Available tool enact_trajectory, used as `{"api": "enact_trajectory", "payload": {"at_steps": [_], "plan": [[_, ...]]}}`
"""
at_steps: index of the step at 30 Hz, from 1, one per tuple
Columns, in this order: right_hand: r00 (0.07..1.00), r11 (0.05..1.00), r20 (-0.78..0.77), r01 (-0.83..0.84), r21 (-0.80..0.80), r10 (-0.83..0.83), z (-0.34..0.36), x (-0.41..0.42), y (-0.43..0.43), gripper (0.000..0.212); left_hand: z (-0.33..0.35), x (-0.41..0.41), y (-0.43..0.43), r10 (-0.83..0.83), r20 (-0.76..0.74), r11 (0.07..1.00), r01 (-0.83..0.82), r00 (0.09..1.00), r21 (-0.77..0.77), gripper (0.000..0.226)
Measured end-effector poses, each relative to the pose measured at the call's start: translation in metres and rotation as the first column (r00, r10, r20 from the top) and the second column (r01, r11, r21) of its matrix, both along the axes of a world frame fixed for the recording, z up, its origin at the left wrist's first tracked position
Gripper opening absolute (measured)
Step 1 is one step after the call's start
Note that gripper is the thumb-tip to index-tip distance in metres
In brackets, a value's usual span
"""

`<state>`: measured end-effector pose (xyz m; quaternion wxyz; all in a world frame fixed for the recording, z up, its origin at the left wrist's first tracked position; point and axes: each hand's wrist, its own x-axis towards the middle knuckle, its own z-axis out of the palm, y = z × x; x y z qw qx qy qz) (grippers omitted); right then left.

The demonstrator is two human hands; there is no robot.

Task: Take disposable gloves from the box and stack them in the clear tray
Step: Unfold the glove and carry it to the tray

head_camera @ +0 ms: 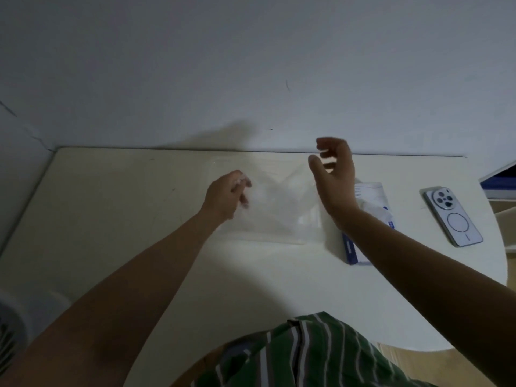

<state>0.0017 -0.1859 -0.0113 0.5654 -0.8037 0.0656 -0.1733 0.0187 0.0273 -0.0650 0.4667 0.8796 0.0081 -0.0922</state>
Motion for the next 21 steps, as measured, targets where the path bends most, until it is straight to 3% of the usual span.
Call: {"api": "enact_trajectory", "payload": {"at_steps": [2, 3, 4, 6, 7, 9, 11, 13, 14, 16, 18, 21], "plan": [[0.985, 0.982, 0.070, -0.150, -0.115, 0.159, 0.008, 0.004, 0.008, 0.023, -0.001, 0.002, 0.001, -0.116, -0.002, 0.981, 0.115, 0.993, 0.154, 0.018], [0.960, 0.947, 0.011, -0.276, -0.164, 0.281, 0.008, 0.006, 0.015, 0.020, -0.001, 0.003, 0.001, -0.144, 0.002, 0.967, 0.140, 0.990, 0.214, 0.018], [0.909, 0.882, -0.109, -0.418, -0.220, 0.403, 0.005, 0.007, 0.022, 0.019, -0.001, 0.005, 0.000, -0.167, 0.012, 0.949, 0.157, 0.986, 0.273, 0.019], [0.732, 0.665, -0.434, -0.671, -0.328, 0.525, -0.013, 0.008, 0.034, 0.020, 0.000, 0.009, 0.000, -0.217, 0.027, 0.895, 0.188, 0.976, 0.403, 0.022], [0.656, 0.567, -0.558, -0.743, -0.356, 0.509, -0.026, 0.006, 0.038, 0.023, 0.000, 0.010, -0.001, -0.233, 0.027, 0.865, 0.195, 0.972, 0.462, 0.023], [0.582, 0.463, -0.689, -0.799, -0.384, 0.433, -0.048, 0.005, 0.046, 0.034, 0.000, 0.012, -0.002, -0.230, 0.025, 0.819, 0.180, 0.973, 0.545, 0.024], [0.582, 0.444, -0.731, -0.794, -0.416, 0.356, -0.063, 0.006, 0.051, 0.046, 0.001, 0.010, -0.005, -0.206, 0.053, 0.772, 0.129, 0.977, 0.623, 0.022], [0.607, 0.446, -0.735, -0.771, -0.454, 0.302, -0.074, 0.008, 0.057, 0.054, 0.001, 0.007, -0.008, -0.222, 0.164, 0.666, 0.027, 0.961, 0.745, 0.029], [0.610, 0.441, -0.741, -0.767, -0.465, 0.281, -0.079, 0.009, 0.060, 0.056, 0.000, 0.006, -0.011, -0.275, 0.222, 0.602, -0.013, 0.935, 0.799, 0.034], [0.593, 0.428, -0.765, -0.777, -0.462, 0.252, -0.086, 0.009, 0.063, 0.057, -0.003, 0.004, -0.018, -0.403, 0.280, 0.570, 0.000, 0.871, 0.822, 0.033], [0.564, 0.434, -0.787, -0.792, -0.429, 0.251, -0.090, 0.011, 0.064, 0.056, -0.010, 0.003, -0.024, -0.417, 0.135, 0.606, 0.165, 0.899, 0.778, 0.030], [0.521, 0.432, -0.816, -0.815, -0.387, 0.251, -0.093, 0.017, 0.063, 0.064, -0.025, 0.006, -0.018, -0.253, -0.292, 0.646, 0.385, 0.923, 0.659, 0.064]]}}
